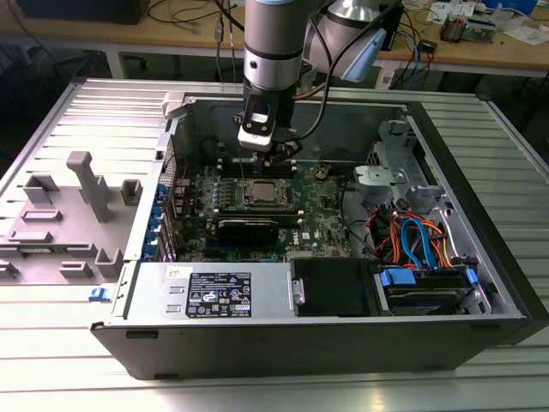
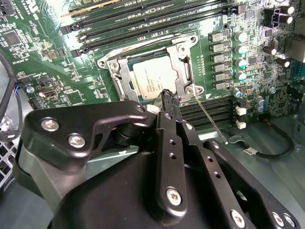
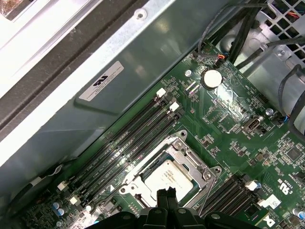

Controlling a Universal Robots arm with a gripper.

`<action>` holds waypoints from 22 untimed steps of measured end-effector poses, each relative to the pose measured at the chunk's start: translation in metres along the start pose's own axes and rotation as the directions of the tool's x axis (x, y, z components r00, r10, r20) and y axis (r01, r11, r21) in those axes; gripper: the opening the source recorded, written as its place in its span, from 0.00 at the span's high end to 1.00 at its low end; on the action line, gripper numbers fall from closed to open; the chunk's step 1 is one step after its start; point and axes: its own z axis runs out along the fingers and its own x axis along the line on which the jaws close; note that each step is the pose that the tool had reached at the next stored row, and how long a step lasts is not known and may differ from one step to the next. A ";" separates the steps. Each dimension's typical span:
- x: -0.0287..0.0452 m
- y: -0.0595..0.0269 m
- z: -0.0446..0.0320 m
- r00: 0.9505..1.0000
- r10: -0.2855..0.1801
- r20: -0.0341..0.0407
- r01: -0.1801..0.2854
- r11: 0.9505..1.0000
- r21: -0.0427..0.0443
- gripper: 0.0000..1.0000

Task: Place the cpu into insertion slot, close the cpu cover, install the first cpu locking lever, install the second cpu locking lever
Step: 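Install the first cpu locking lever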

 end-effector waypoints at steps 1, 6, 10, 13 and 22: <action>0.0006 -0.0005 0.0000 1.000 -0.021 0.000 0.021 1.000 0.001 0.89; 0.0041 -0.0038 0.0002 0.995 -0.102 -0.001 0.102 0.995 0.003 0.89; 0.0099 -0.0100 0.0003 0.994 -0.106 -0.001 0.106 0.994 0.003 0.89; 0.0104 -0.0111 0.0002 0.990 -0.139 -0.001 0.139 0.990 0.004 0.89; 0.0101 -0.0124 0.0006 0.973 -0.232 -0.003 0.232 0.973 0.007 0.89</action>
